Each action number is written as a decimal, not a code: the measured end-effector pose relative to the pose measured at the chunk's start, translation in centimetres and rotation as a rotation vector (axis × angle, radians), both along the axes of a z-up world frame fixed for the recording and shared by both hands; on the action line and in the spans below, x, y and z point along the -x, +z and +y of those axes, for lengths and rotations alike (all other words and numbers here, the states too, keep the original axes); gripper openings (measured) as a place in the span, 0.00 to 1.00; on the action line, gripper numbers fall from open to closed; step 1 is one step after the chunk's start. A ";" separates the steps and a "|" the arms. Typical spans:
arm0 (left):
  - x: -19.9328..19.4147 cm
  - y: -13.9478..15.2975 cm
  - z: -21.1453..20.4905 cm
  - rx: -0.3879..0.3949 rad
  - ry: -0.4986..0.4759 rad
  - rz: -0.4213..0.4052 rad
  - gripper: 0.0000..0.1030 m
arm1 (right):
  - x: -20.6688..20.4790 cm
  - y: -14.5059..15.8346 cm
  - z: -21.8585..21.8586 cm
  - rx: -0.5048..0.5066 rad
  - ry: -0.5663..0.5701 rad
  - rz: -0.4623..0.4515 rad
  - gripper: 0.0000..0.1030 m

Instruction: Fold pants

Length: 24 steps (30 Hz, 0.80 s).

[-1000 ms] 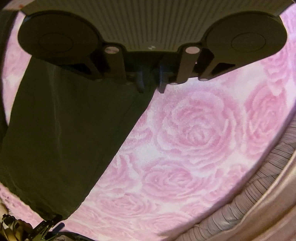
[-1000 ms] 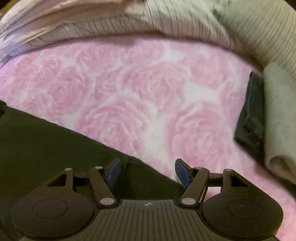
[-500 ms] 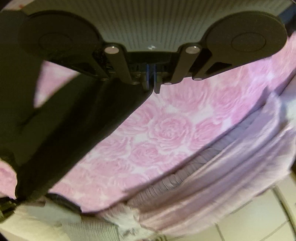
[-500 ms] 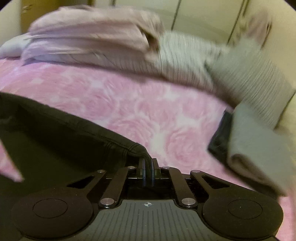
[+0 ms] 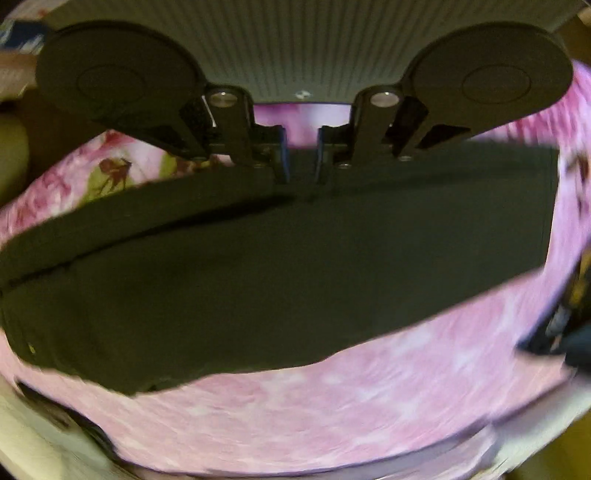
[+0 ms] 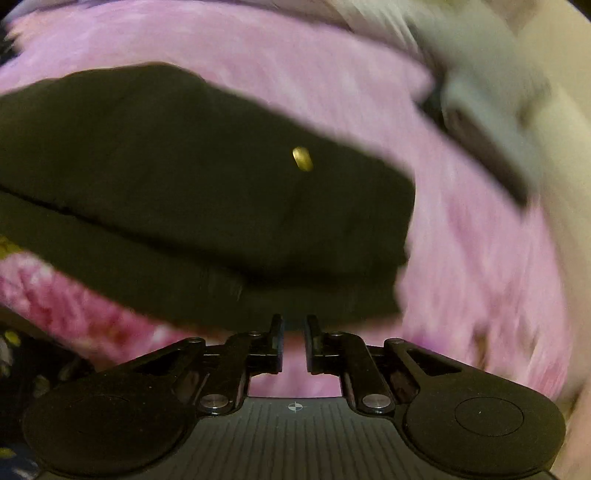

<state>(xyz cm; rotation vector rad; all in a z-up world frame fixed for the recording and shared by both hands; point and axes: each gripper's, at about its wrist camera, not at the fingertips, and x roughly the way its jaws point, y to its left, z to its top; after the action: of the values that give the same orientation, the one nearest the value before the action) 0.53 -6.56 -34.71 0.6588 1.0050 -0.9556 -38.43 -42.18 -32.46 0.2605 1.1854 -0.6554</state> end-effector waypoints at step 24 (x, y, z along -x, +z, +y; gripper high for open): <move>-15.1 -4.7 11.6 0.418 1.037 0.384 0.28 | 5.4 -6.3 -11.8 -0.467 -0.999 -0.825 0.44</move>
<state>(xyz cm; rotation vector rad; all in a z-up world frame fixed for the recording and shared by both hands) 15.59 5.04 -39.45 -0.4206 1.2258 -0.3248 -43.80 -54.02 -38.78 1.4286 0.3156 -0.9713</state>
